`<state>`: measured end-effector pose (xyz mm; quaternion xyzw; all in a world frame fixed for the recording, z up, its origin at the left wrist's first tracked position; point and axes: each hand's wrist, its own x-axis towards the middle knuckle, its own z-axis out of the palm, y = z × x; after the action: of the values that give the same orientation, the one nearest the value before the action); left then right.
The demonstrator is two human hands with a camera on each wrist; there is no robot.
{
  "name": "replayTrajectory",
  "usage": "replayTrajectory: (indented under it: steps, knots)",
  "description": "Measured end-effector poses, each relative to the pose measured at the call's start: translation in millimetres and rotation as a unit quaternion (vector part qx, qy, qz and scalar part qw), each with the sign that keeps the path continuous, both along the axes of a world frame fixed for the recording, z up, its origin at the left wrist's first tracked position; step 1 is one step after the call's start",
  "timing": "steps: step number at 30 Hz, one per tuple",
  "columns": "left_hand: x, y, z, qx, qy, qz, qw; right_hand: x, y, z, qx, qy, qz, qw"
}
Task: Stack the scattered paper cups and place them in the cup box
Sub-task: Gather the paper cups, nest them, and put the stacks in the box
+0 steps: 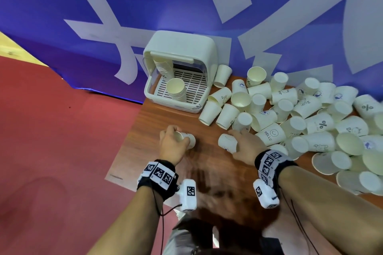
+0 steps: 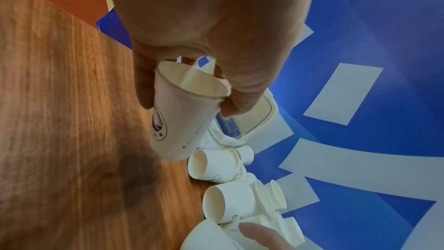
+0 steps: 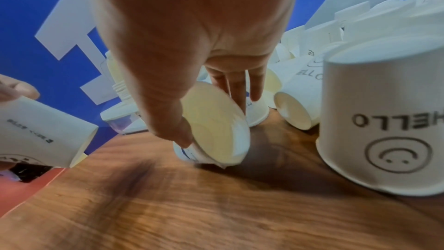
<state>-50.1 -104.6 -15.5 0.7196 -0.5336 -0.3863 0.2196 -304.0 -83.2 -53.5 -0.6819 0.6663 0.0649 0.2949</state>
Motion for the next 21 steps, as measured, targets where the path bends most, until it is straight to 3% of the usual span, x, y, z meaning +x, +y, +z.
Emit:
replayTrajectory:
  steps: [12, 21]
  knots:
    - [23, -39, 44, -0.060, 0.008, -0.001, 0.998, 36, -48, 66, -0.121, -0.176, -0.046, 0.976]
    - [59, -97, 84, -0.146, 0.033, -0.035, 0.988, 64, -106, 117, -0.189, -0.203, -0.034, 0.960]
